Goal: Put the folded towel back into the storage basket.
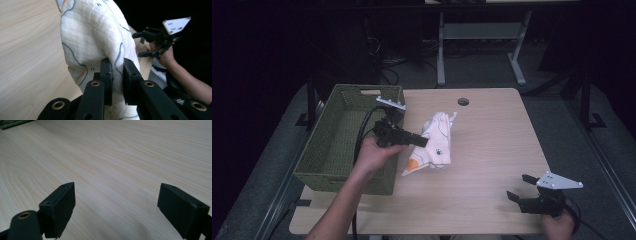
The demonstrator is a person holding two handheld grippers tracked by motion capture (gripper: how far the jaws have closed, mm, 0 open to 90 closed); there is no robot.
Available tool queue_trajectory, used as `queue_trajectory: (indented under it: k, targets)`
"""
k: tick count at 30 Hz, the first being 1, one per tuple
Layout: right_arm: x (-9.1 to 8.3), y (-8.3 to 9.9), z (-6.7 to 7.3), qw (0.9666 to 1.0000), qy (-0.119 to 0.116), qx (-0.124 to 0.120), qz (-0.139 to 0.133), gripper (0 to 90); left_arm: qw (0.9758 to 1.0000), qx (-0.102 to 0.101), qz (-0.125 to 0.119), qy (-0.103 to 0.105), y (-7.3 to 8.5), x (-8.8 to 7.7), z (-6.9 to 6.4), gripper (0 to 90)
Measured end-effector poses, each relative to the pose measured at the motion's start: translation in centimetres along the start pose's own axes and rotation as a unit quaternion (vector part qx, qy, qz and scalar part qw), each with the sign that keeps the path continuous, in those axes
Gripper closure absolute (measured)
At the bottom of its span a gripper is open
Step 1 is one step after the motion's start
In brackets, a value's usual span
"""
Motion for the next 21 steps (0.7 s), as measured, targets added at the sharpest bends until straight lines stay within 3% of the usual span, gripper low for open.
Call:
queue_trajectory:
  k: [11,16,21]
  targets:
    - [0.0,0.0,-0.2,0.9999,0.010,-0.002,0.005,14.2,0.9995,-0.011,-0.028,-0.005,1.0,-4.5,1.6,81.0]
    - [-0.1,0.1,-0.1,0.9999,0.011,-0.003,0.006,14.2,0.9992,-0.012,-0.033,-0.019,1.7,-6.3,2.6,80.8]
    - [0.1,0.1,-0.1,0.9998,0.013,-0.003,0.012,14.2,0.9983,-0.025,-0.044,-0.028,2.6,-8.2,4.0,80.8]
Point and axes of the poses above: each handheld gripper's, and its own axes: x roughly forward along the jaws, y roughly out of its underside, z roughly to its left, the point moved 1 cm from there along x, roughly forward along the jaws, and after that the axes turned 3 degrees about -x, right-handed, at the moved point
